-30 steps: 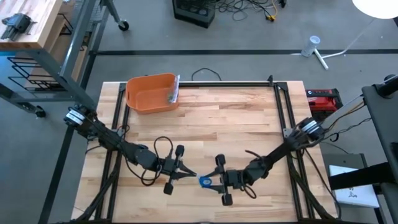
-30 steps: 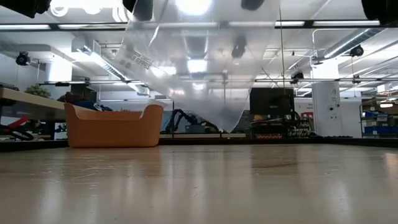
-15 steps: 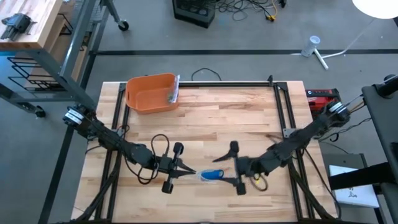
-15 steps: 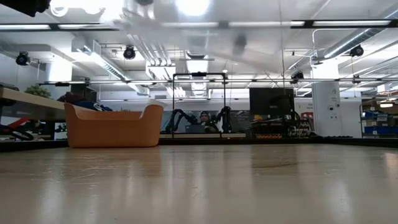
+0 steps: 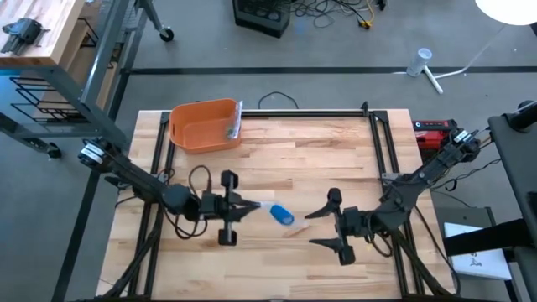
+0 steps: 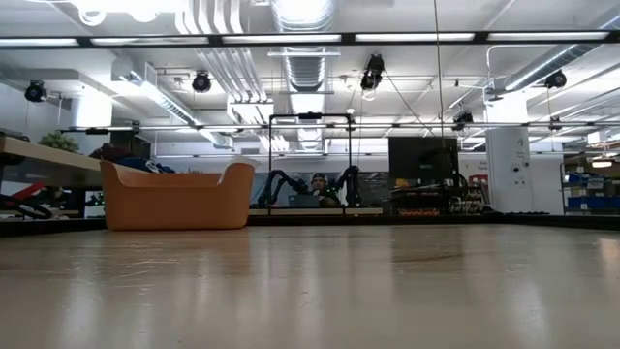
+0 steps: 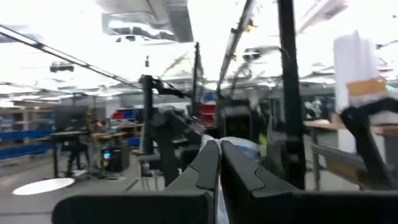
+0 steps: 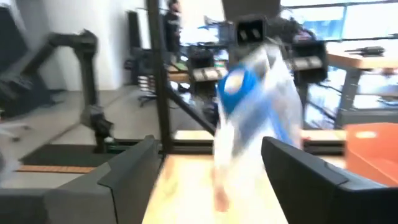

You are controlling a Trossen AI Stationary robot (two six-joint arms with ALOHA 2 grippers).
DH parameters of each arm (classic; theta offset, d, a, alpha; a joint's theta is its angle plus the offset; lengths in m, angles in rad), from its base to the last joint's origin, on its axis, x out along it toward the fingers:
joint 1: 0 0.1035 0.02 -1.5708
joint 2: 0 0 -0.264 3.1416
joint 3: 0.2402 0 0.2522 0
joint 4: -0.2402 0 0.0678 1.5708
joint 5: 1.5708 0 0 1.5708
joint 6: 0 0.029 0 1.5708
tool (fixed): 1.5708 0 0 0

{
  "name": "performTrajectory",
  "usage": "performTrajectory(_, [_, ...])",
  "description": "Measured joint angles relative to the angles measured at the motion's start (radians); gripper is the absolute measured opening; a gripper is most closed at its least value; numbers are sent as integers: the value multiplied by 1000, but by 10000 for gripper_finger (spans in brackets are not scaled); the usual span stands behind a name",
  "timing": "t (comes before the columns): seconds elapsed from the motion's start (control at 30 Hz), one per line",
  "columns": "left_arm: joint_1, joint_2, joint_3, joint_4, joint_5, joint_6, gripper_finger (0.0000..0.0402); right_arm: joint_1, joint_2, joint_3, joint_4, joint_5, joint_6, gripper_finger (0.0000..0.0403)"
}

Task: Roll bandage
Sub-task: Close the transparent zip bag

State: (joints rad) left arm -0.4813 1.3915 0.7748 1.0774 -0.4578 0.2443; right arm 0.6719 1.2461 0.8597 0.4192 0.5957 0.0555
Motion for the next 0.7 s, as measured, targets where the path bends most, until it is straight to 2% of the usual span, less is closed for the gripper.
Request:
performTrajectory(0.07, [-2, -35, 2, -17, -26, 1, 0, 2, 0, 0, -22, 36, 16, 255])
performTrajectory(0.27, [-2, -126, -3, -58, -31, -46, 0, 1, 0, 0, -13, 49, 13, 219])
performTrajectory(0.47, [-4, -125, -4, -101, -31, -107, 0, -27, 18, 0, 83, 197, -109, 204])
performTrajectory(0.6, [-4, -114, -5, -102, -31, -115, 0, -59, 54, 8, 169, 170, -138, 207])
performTrajectory(0.7, [-4, -115, -5, -99, -31, -117, 0, -75, 101, 35, 167, 65, -122, 208])
